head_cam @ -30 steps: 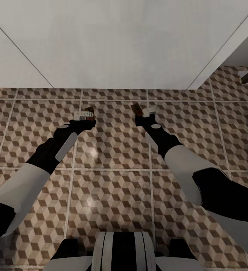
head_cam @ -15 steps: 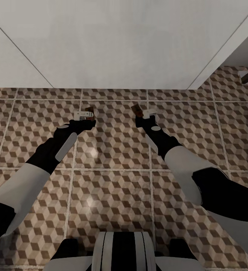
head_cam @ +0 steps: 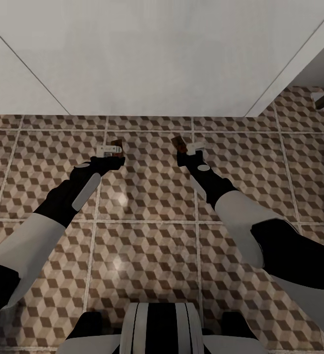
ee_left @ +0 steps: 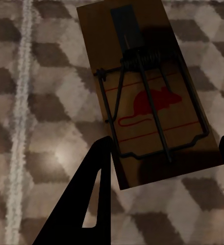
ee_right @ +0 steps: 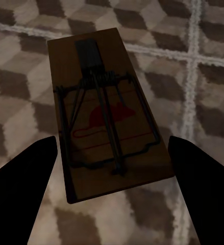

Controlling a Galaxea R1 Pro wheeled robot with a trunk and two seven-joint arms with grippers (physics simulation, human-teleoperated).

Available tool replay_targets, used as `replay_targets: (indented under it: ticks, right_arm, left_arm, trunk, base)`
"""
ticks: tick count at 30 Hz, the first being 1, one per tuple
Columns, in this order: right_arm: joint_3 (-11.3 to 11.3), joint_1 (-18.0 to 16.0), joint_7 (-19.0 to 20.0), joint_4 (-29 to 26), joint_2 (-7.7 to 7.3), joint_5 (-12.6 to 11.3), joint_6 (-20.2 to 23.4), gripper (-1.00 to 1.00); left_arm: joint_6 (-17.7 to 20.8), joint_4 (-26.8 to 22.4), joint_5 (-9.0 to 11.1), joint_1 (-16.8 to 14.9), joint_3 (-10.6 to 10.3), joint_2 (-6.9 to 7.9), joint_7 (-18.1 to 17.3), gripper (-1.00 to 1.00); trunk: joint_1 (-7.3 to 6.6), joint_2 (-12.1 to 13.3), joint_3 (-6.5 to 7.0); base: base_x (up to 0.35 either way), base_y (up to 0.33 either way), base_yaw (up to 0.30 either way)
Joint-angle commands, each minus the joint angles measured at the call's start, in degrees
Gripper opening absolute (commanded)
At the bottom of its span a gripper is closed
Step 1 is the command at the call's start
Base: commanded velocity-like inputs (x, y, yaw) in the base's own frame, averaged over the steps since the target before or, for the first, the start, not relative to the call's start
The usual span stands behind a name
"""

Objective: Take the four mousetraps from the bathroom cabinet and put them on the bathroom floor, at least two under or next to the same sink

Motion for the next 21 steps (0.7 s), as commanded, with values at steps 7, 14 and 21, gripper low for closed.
replay_targets:
  ticks: [7,14,21]
  right_arm:
    - [0.5,0.0,-0.4,0.1,0.00,-0.1,-0.2,-1.00]
    - [0.5,0.0,-0.4,0.1,0.00,0.0,-0.2,-1.00]
    - [0.5,0.0,-0.4,0.1,0.00,0.0,-0.2,-1.00]
  left_arm:
    - [0.2,-0.1,0.5,0.0,-0.2,0.10,0.5,-1.00]
    - [0.2,-0.1,0.5,0.0,-0.2,0.10,0.5,-1.00]
    - [0.2,-0.1,0.5,0.1,-0.2,0.10,0.5,-1.00]
  trunk:
    - [-0.01,0.0,-0.03]
    - [-0.01,0.0,-0.03]
    - [-0.01,0.0,-0.03]
  base:
    - [0.140,0.000,0.000]
    - [0.149,0.000,0.000]
    - [0.012,0.000,0.000]
